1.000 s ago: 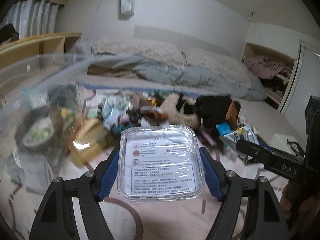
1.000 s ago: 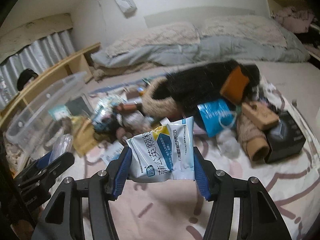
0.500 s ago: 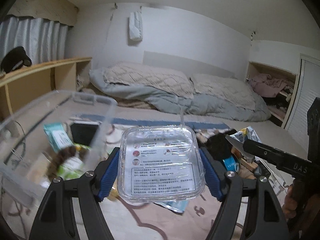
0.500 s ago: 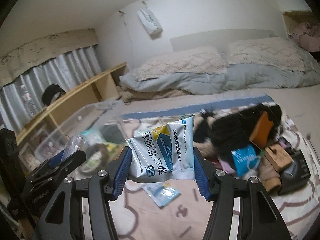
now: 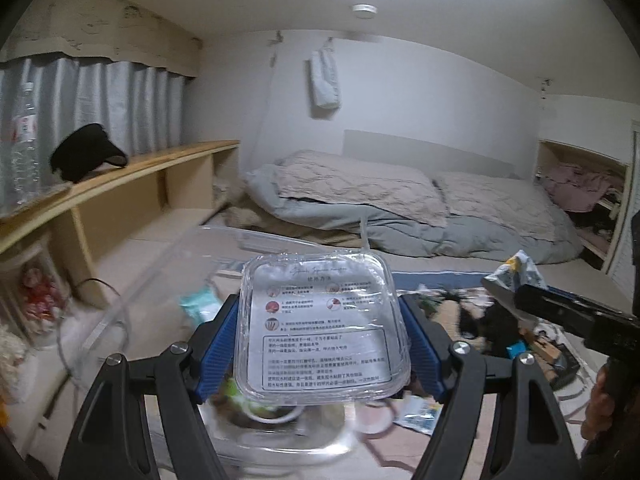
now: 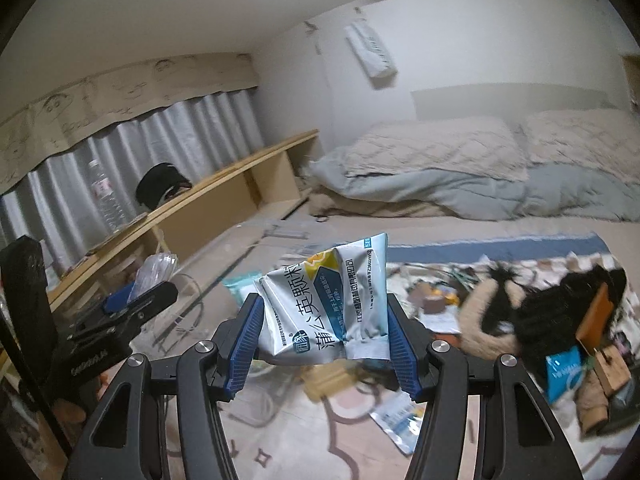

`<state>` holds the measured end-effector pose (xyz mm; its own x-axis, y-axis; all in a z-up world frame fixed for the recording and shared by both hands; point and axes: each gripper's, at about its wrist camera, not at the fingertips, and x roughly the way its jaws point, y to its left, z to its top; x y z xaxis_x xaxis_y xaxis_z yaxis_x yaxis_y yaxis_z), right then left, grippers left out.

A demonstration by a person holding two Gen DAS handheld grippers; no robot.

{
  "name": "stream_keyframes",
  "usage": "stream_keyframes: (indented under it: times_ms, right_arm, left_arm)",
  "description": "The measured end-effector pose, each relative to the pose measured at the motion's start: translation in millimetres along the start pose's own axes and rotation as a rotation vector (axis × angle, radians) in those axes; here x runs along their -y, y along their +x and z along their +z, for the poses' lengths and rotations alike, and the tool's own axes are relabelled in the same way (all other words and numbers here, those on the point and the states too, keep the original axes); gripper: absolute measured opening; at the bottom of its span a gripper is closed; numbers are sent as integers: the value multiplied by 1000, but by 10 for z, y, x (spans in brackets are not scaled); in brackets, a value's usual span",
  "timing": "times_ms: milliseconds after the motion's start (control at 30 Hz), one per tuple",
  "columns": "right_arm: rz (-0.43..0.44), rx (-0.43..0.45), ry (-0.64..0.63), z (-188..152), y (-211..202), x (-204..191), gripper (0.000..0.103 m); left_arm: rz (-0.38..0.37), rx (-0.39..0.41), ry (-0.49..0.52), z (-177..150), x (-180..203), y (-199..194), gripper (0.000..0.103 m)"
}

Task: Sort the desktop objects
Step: 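Carry the tray and the sachet over the clear storage box with both grippers, then lower the clear tray into the storage box and open the left gripper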

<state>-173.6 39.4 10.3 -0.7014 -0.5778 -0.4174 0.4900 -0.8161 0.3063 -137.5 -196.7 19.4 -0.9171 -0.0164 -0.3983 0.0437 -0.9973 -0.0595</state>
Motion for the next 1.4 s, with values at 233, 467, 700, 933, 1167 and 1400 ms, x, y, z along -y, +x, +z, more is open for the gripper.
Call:
stream_keyframes:
  times_ms: [233,467,700,933,1167,1400]
  right_arm:
    - [107,-44,2,44,304,-352,60]
    - [145,-92,-10,11,575,-598,60]
    - [162,-119,-4,-32,744,-690,60]
    - [162,-153,-2,-64,864,-733,60]
    - [161,-165,1,-88,901,-742,60]
    - [150,-173,-1,-99,909,-732,60]
  left_arm:
    - [81,-36,0,42,-397,69,76]
    - [132,-123,6,4,-708,269,76]
    - [167,-265,44,-59,-917,602,76]
    - [221,-354,123,-161,-992,792,76]
    - [250,-445,163,-215,-1105,934,76]
    - [229,-502,134,-255,-1167,942,77]
